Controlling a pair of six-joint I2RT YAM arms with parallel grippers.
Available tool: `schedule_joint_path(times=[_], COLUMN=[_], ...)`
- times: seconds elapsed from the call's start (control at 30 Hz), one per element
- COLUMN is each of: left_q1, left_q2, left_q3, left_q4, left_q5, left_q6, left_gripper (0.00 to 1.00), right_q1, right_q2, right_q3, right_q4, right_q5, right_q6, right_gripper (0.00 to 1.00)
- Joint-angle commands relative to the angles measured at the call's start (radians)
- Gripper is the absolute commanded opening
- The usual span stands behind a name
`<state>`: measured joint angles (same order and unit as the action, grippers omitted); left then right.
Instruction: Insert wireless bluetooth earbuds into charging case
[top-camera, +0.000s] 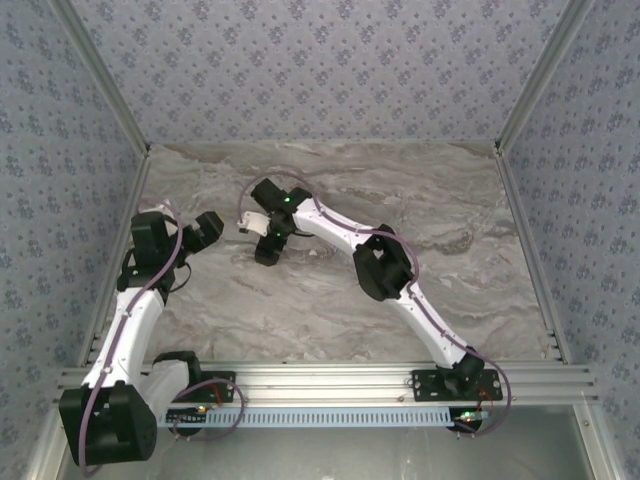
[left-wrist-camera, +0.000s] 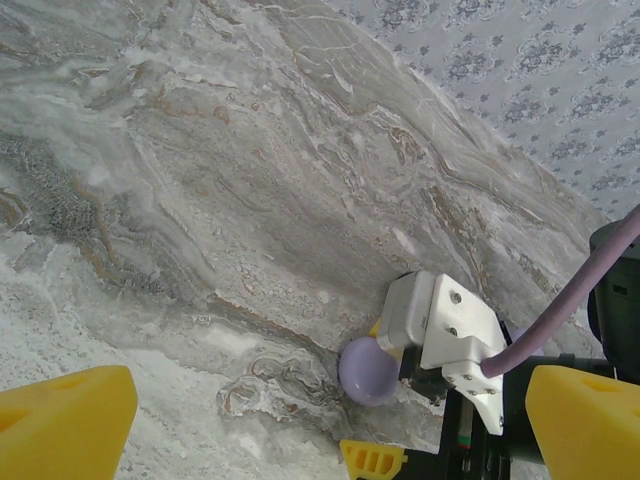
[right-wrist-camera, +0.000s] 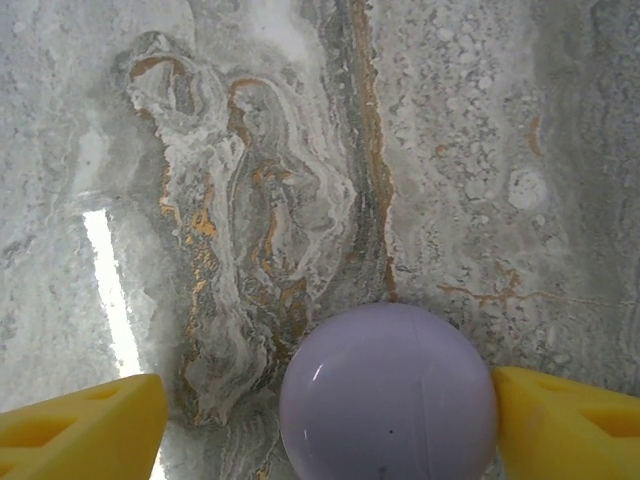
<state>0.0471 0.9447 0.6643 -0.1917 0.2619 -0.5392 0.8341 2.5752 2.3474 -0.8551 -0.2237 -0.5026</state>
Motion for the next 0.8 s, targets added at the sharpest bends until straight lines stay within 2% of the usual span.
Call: schedule_joint_path(times=[0.0, 0.13, 0.5, 0.77], left_q1=[0.009, 0.008, 0.008, 0.009], left_q2=[-0.024, -0.024, -0.029, -0.032], left_q3=[-0.001, -0.001, 0.001, -0.003], left_q4=[-0.008, -0.008, -0.014, -0.012], left_q5=[-0.007, -0.009, -0.010, -0.005], left_q6=[0.016, 0.015, 0.015, 0.019], left_gripper=[0.99, 0.99, 0.99, 0.99], right_q1=[0.009, 0.008, 0.016, 0.013], right_q2=[0.033, 0.035, 0.049, 0.053], right_q3=[0.033, 0.023, 0.006, 0.006], right_q4=[-0.062, -0.080, -0.050, -0.024], right_q5=[0.007, 0.025, 0.056, 0.079], right_q6=[-0.023, -0.038, -0.041, -0.019], right_gripper=[0.82, 0.76, 0.74, 0.59])
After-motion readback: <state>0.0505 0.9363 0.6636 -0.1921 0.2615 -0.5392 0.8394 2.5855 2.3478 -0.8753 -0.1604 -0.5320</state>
